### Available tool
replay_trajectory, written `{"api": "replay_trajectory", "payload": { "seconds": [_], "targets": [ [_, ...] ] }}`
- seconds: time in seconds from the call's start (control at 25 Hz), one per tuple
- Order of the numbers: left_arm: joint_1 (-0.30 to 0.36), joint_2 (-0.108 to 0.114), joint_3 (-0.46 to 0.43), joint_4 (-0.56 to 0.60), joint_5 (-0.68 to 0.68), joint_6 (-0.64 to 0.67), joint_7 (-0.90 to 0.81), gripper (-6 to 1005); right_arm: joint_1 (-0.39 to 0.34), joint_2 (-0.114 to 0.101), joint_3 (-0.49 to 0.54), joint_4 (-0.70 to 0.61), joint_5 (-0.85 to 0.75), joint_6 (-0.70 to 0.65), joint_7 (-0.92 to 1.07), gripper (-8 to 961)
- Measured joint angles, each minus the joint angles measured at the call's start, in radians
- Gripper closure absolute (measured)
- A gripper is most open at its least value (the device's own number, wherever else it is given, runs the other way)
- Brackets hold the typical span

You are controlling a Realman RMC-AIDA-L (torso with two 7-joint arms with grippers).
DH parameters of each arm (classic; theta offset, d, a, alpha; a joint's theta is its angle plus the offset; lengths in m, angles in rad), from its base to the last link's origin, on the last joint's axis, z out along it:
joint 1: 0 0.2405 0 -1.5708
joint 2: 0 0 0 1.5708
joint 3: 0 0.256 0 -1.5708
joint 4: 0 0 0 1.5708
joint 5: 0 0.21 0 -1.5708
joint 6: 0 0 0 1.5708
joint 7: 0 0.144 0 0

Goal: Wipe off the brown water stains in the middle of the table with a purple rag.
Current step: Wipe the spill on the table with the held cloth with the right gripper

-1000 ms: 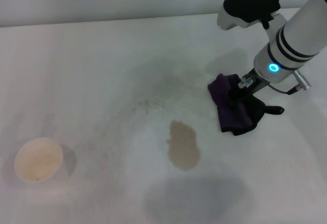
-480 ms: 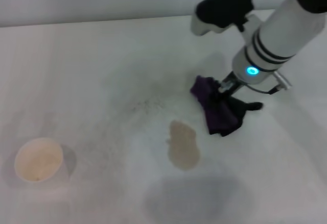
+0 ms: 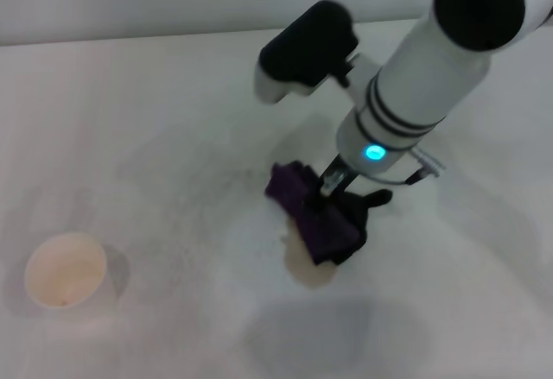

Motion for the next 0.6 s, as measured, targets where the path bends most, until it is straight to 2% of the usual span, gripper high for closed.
{"api": "replay_trajectory", "payload": {
  "seconds": [0.32,0.6],
  "targets": [
    [-0.004,-0.004,-0.002,-0.001,-0.025,0.0,0.002,134,-0.005,0.0,-0.155,-0.099,0.091,-0.001,0.037,857],
    [-0.013,-0.004,-0.002,-0.008,-0.028,-0.002,0.002,134,-0.003,0.0,-0.221,-0.128,0.144,0.011,0.057,856]
  ]
}}
